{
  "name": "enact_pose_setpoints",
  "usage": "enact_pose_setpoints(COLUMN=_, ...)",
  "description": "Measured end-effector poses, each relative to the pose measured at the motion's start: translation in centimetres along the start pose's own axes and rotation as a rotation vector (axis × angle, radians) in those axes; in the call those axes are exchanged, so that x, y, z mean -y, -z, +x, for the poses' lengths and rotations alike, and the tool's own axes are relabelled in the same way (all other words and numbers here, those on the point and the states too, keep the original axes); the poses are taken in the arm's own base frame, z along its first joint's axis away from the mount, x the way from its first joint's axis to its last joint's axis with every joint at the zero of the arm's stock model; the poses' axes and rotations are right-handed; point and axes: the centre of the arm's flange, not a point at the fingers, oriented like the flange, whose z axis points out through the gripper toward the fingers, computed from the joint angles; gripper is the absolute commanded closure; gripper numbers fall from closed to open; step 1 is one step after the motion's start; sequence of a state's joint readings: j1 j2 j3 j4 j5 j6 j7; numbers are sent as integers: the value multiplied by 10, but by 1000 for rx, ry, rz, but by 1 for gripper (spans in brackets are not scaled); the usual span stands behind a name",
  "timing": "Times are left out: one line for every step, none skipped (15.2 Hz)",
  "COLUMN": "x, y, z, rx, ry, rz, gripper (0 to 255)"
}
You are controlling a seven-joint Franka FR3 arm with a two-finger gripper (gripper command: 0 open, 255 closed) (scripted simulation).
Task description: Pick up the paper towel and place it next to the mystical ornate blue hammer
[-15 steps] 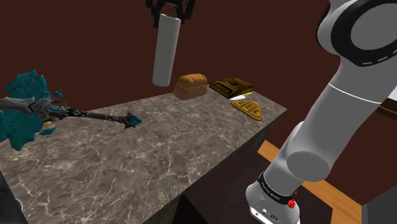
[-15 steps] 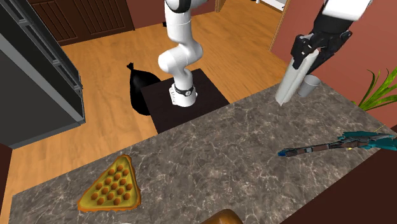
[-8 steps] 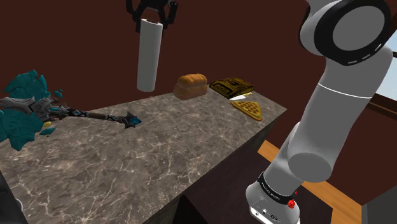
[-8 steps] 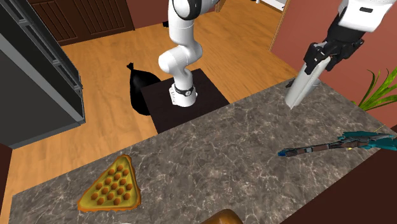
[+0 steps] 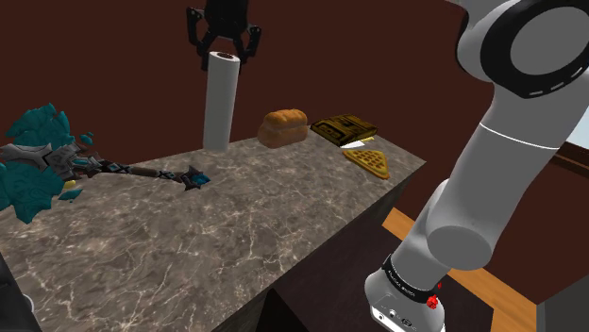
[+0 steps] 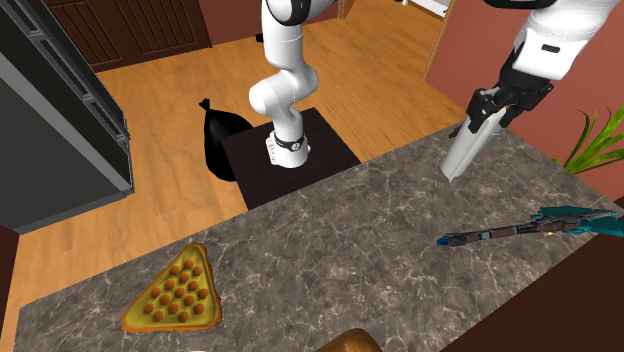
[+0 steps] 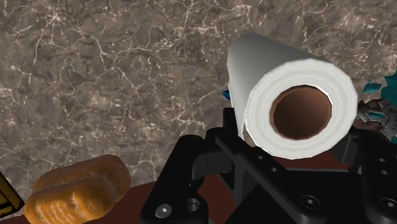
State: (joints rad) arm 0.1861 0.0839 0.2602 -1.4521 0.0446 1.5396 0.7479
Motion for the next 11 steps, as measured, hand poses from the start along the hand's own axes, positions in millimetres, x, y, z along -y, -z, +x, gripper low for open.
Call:
enact_pose_setpoints(x=0, y=-6, z=1, rx=0, ry=0, rz=0, gripper=255)
enact_pose_setpoints(x=0, y=-11, z=2, rx=0, ry=0, rz=0, gripper=255)
enact_pose_setpoints(x=-1, y=-17, z=1, rx=0, ry=0, rz=0, gripper=255)
enact_pose_setpoints(x=-1, y=-22, z=1, rx=0, ry=0, rz=0, gripper=255)
enact_pose_setpoints(x=-2, y=-27, z=2, rx=0, ry=0, rz=0, gripper=255)
enact_pose_setpoints(x=-2, y=-32, z=1, rx=0, ry=0, rz=0, gripper=255)
enact_pose_setpoints(x=-1, y=-38, z=1, rx=0, ry=0, rz=0, gripper=255)
enact_pose_setpoints(x=-2, y=-43, z=1, rx=0, ry=0, rz=0, gripper=255)
enact_pose_setpoints(x=-2, y=-48, z=2, rx=0, ry=0, rz=0, gripper=255)
enact_pose_setpoints(x=-2, y=-53, z=2, rx=0, ry=0, rz=0, gripper=255)
enact_pose_setpoints(x=-3, y=-58, z=3, rx=0, ry=0, rz=0, gripper=255)
